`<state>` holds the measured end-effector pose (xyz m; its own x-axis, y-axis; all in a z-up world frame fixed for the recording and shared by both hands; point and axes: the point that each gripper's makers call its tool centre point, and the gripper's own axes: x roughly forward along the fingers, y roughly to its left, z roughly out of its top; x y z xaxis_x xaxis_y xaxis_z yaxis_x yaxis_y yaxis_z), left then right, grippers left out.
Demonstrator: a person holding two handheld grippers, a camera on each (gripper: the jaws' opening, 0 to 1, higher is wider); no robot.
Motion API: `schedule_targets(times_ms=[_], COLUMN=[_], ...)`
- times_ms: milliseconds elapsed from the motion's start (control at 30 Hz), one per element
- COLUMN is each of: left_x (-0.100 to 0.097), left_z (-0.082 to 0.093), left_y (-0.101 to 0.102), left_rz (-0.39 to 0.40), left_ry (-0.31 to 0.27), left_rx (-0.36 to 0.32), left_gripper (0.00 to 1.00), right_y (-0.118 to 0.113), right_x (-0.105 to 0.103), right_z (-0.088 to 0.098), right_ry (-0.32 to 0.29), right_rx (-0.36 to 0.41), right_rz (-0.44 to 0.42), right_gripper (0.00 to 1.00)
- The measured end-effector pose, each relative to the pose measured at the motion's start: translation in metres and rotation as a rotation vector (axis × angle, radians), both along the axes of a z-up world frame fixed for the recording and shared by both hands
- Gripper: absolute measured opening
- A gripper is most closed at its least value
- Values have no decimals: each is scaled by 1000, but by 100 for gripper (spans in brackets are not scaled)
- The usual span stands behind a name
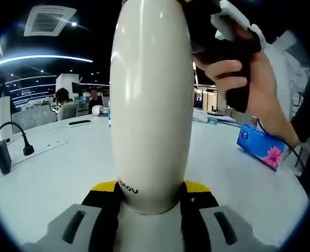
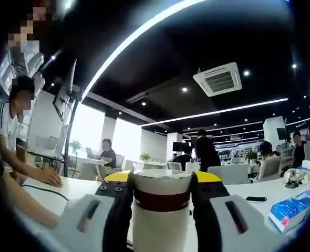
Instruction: Grasp the water cup twist off the cup lid place the cup lid on the table
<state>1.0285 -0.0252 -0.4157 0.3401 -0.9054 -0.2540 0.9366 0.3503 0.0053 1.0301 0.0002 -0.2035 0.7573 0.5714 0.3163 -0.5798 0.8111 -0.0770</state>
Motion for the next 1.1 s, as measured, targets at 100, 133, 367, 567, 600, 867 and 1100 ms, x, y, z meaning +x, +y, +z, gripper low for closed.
schedule_targets(times_ms=[100, 133, 367, 567, 600, 867, 1100], left_x=[0, 0, 1, 1, 1, 1, 2], left_z=[0, 0, 0, 0, 0, 0, 0], left_y=[0, 0, 0, 0, 0, 0, -1], left_rz=[0, 0, 0, 0, 0, 0, 0], left_ry=[0, 0, 0, 1, 1, 1, 0], left_rx=[0, 0, 0, 0, 0, 0, 0], left_gripper=[47, 47, 47, 47, 47, 47, 47], right_y=[0, 0, 4, 8, 8, 8, 1], right_x=[1, 1, -2, -5, -5, -5, -3], right_z=[-1, -1, 0, 1, 1, 2, 4], right_ry=[24, 29, 27, 9, 6, 52, 92], right_rx=[40, 50, 54, 29, 26, 100, 173], right_rz=[55, 69, 172, 232, 241, 392, 519], right_gripper=[46, 46, 46, 46, 46, 46, 46])
